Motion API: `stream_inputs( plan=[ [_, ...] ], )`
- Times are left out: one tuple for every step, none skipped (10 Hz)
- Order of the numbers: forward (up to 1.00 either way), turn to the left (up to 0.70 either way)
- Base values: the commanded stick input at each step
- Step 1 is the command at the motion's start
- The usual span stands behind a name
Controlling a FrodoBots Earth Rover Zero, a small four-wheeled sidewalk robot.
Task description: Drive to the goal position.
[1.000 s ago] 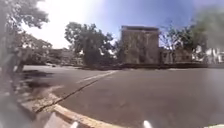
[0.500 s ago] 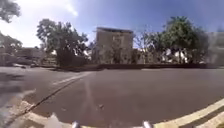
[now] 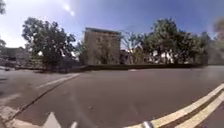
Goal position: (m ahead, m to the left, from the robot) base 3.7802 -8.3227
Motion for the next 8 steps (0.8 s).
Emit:
stream_inputs(
  plan=[
    [0.00, -0.85],
    [0.00, -0.85],
    [0.00, -0.85],
    [0.00, -0.85],
    [0.00, -0.85],
    [0.00, -0.85],
    [0.00, -0.85],
    [0.00, -0.85]
  ],
)
